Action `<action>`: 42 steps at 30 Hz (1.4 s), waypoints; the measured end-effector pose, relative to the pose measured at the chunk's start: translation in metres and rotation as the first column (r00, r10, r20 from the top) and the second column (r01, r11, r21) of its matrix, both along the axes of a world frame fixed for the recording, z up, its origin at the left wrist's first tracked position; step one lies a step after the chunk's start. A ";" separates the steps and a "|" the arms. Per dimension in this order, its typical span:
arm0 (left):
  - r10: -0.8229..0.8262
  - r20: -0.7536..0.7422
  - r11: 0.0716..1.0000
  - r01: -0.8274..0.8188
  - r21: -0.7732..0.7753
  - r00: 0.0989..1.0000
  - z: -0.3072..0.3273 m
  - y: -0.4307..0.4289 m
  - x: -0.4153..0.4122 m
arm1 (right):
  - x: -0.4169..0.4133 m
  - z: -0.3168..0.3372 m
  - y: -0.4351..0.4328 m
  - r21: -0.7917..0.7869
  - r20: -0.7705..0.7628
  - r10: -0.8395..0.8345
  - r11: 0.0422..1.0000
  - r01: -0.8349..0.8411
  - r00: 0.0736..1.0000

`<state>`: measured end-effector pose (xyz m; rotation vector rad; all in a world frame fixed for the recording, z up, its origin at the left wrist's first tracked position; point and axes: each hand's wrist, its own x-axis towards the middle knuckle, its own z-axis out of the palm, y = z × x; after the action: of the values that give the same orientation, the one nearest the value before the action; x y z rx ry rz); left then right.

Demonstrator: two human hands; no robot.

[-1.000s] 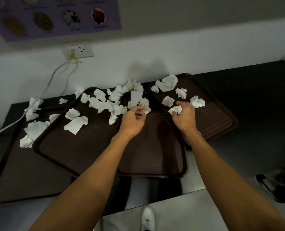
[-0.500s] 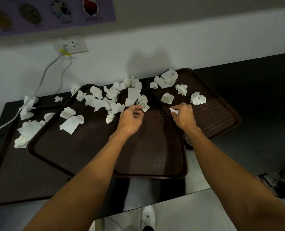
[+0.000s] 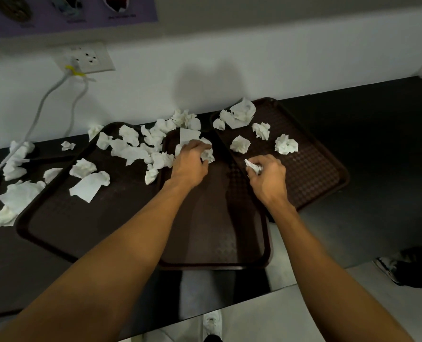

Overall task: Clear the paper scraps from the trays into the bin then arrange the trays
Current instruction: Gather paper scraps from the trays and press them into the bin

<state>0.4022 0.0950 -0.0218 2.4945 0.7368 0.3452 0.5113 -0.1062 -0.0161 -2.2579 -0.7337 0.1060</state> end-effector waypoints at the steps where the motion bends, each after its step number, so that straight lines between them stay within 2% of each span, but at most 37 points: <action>1: -0.035 -0.071 0.997 0.040 0.062 0.997 -0.001 0.002 0.004 | -0.001 0.001 -0.001 0.000 -0.003 -0.003 1.000 0.003 1.000; 3: -0.057 -0.176 0.988 0.081 0.133 0.983 -0.003 0.005 0.010 | -0.001 0.001 -0.003 -0.003 -0.007 -0.005 1.000 0.005 1.000; 6: -0.051 -0.164 0.986 0.076 0.148 0.985 -0.011 0.007 0.013 | -0.002 0.001 -0.004 -0.004 -0.015 -0.007 1.000 0.007 1.000; 16: 0.093 0.045 0.994 -0.091 -0.058 0.995 -0.017 -0.007 -0.024 | -0.022 0.002 0.002 0.037 -0.055 0.027 0.999 -0.025 0.998; 22: 0.299 0.173 0.924 -0.240 -0.298 0.938 -0.001 -0.020 -0.070 | -0.054 0.002 0.017 0.071 -0.062 0.089 0.994 -0.084 0.994; 26: 0.410 0.190 0.863 -0.313 -0.396 0.892 0.005 -0.022 -0.114 | -0.088 0.004 0.032 0.116 -0.090 0.149 0.984 -0.138 0.985; 37: 0.617 0.273 0.765 -0.481 -0.429 0.738 0.019 -0.032 -0.289 | -0.240 0.018 0.069 0.258 -0.188 0.366 0.914 -0.314 0.911; 42: 0.702 0.258 0.686 -0.531 -0.498 0.664 0.016 -0.048 -0.388 | -0.329 0.014 0.076 0.281 -0.158 0.493 0.853 -0.439 0.856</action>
<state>0.0147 0.0469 -0.0056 1.6214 1.3222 0.8806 0.1824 -0.0307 -0.0019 -1.7636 -1.0995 0.4778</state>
